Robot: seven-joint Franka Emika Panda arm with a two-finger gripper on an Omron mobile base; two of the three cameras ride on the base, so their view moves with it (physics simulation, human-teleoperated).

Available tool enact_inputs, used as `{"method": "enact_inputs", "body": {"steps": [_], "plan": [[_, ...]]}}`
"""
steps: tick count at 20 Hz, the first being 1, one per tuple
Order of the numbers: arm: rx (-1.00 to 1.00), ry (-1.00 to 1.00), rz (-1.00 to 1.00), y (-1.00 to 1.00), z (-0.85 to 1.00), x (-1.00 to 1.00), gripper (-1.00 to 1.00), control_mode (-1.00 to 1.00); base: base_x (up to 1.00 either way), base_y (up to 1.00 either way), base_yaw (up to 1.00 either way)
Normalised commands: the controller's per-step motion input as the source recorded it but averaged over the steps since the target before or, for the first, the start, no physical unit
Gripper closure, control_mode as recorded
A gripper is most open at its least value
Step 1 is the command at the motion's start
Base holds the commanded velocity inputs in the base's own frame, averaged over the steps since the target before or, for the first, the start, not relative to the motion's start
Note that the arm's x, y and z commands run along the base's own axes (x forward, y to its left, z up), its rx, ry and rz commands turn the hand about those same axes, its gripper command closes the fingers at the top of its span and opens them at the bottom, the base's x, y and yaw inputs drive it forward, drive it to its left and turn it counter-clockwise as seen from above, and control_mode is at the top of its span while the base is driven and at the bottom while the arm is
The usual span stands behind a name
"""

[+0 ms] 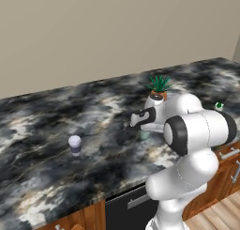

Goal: Move the drinks to the dining counter.

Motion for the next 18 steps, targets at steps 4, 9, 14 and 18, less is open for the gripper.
{"method": "enact_inputs", "body": {"steps": [4,9,14,18], "plan": [[0.0,0.0,0.0,0.0,-0.3,0.16,1.0,-1.0,0.0,0.0,0.0],[0.0,0.0,0.0,0.0,-0.26,0.13,-1.0,-1.0,0.0,0.0,0.0],[0.0,0.0,0.0,0.0,-0.01,0.0,-1.0,-1.0,0.0,0.0,0.0],[0.0,0.0,0.0,0.0,0.0,-0.02,-1.0,-1.0,0.0,0.0,0.0]]}}
